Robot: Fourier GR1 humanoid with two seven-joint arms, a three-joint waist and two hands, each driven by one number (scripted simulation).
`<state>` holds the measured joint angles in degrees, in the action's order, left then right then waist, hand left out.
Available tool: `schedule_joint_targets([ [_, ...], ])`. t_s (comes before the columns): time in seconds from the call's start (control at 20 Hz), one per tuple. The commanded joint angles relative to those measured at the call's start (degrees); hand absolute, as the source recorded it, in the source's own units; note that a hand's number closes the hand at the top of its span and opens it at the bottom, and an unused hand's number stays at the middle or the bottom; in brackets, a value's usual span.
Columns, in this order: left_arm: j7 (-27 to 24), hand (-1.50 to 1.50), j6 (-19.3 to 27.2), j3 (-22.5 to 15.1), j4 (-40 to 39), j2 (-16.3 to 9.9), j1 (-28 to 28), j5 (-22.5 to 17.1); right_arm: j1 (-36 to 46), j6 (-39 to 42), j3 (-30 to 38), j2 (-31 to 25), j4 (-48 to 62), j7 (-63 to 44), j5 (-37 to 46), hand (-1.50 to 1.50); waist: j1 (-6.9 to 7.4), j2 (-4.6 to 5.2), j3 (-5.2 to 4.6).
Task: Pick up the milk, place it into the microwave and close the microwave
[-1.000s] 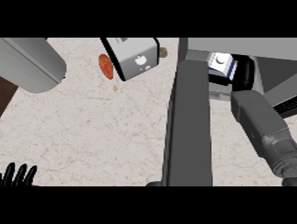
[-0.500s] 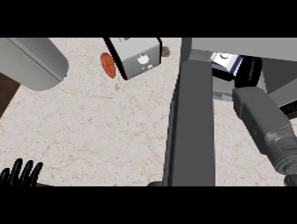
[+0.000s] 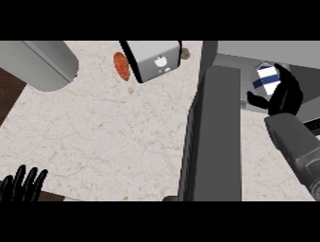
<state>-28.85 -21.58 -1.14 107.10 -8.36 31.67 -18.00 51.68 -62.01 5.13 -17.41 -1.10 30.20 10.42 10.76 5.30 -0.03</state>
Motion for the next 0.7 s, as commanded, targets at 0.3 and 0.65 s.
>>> schedule_joint_targets([
  [0.3,0.2,-1.5,0.0,0.1,-2.2,-0.2,-2.0,0.7,7.1,9.7,-5.2,6.5,0.4,2.0,5.1,-1.5,0.62,-0.88,0.46],
  [0.65,0.1,-1.5,0.6,0.0,-1.2,0.3,-2.3,0.9,7.1,16.6,-5.2,8.5,0.3,3.4,5.1,-1.5,-0.49,-1.22,0.52],
])
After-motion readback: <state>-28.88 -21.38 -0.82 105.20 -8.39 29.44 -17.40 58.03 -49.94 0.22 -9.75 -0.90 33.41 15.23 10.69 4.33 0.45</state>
